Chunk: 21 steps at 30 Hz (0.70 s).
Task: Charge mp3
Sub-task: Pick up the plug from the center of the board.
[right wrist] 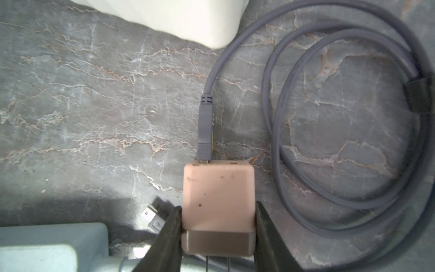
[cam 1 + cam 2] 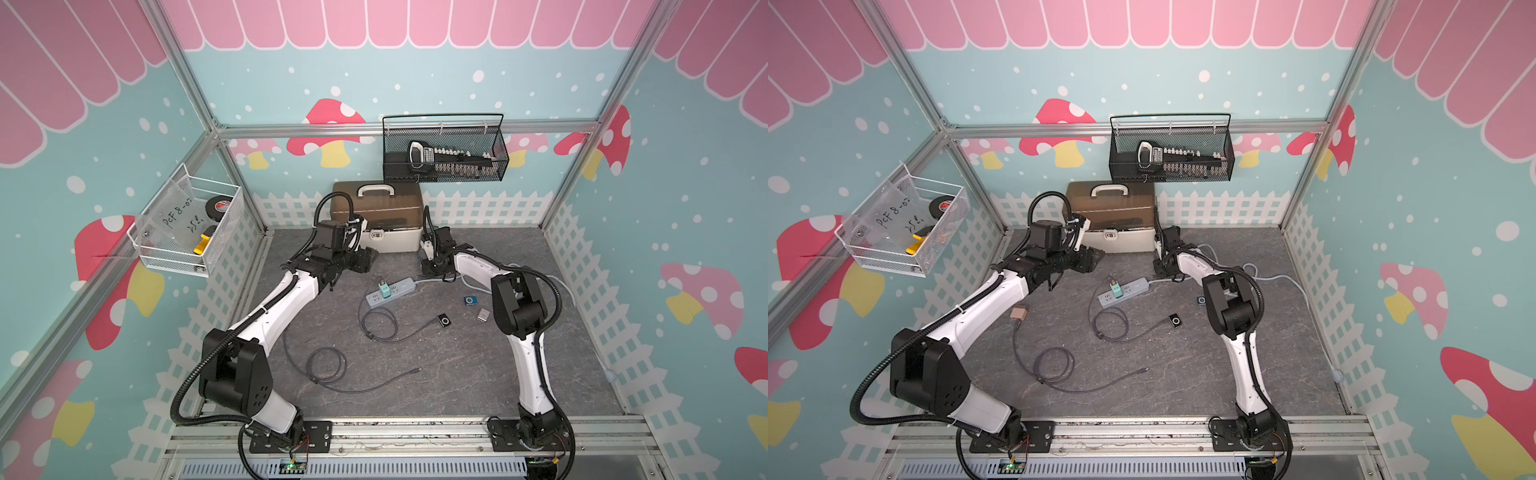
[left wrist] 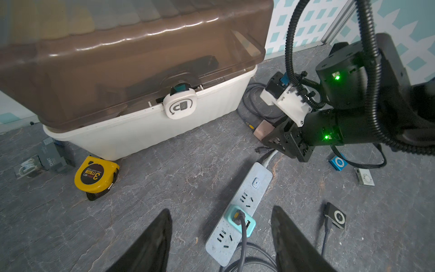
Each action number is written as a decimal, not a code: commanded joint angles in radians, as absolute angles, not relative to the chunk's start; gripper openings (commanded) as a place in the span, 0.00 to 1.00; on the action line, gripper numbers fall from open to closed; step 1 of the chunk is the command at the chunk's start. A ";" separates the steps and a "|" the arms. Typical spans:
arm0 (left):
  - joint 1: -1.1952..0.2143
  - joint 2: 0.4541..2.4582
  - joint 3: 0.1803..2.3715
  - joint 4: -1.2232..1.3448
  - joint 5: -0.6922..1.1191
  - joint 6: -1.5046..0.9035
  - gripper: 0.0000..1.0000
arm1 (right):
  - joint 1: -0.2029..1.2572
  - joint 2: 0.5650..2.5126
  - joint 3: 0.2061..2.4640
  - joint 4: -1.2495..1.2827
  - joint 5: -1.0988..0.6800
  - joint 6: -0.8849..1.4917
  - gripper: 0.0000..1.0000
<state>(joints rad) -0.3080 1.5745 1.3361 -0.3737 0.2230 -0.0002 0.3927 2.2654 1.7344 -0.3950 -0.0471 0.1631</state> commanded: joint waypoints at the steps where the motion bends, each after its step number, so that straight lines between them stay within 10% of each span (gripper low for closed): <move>1: -0.301 1.602 1.414 -0.450 0.287 -0.032 0.65 | 0.393 2.122 1.610 -0.243 -0.064 0.101 0.18; 21: -0.516 1.723 1.629 -0.524 0.449 -0.174 0.68 | 0.464 1.474 0.882 0.430 -0.164 -0.095 0.16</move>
